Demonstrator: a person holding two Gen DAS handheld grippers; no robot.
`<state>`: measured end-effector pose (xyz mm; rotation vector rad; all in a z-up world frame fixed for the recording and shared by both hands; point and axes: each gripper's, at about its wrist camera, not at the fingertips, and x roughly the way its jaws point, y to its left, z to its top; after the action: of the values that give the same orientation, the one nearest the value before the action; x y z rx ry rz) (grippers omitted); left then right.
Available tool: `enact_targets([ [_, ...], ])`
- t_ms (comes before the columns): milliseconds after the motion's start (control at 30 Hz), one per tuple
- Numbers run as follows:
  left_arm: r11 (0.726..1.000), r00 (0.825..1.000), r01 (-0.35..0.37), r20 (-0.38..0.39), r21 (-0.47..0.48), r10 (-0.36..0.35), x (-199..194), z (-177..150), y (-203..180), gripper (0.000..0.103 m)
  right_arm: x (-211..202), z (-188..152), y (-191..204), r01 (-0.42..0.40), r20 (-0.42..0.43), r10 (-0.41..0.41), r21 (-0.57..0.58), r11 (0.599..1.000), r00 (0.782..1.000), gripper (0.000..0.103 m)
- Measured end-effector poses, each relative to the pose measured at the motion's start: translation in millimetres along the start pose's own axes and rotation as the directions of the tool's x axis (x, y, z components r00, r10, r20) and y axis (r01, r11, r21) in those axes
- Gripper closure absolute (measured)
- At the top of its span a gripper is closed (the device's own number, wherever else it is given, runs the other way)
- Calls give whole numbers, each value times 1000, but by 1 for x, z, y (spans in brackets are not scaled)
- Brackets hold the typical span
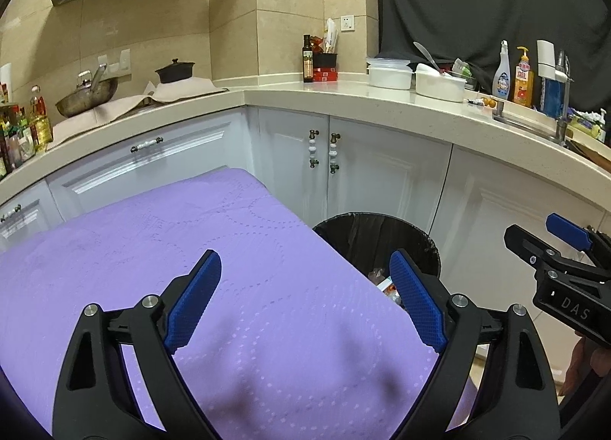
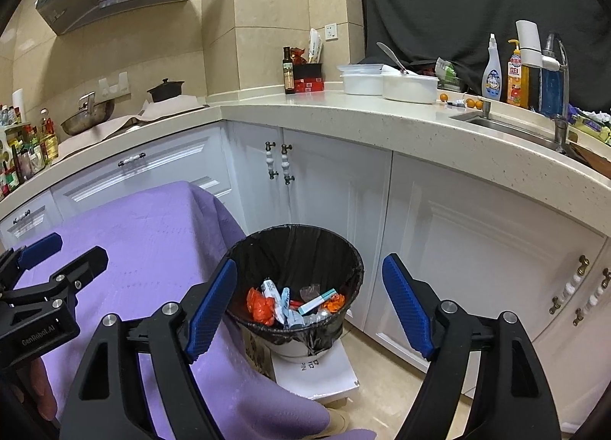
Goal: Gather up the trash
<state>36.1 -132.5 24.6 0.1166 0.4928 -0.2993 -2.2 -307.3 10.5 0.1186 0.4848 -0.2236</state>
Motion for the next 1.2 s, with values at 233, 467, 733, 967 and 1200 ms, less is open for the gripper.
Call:
enact_targets([
  [233,1000,1000,-2,13,-2,2,-12,-4,3,15,-8,-2,3,-4,16,4,-2,1000,1000,26],
  [467,1000,1000,-4,13,-10,4,-17,-6,6,15,-13,-3,5,-3,28,3,-2,1000,1000,26],
  [733,1000,1000,-4,19,-10,4,-20,-7,7,15,-17,-2,8,-1,35,1,-3,1000,999,26],
  [967,1000,1000,-2,13,-19,3,-20,-8,9,14,-18,-2,8,-1,38,1,-4,1000,999,26],
  [1200,1000,1000,-2,14,-19,2,-20,-8,10,14,-19,-2,9,0,39,0,-5,1000,999,26],
])
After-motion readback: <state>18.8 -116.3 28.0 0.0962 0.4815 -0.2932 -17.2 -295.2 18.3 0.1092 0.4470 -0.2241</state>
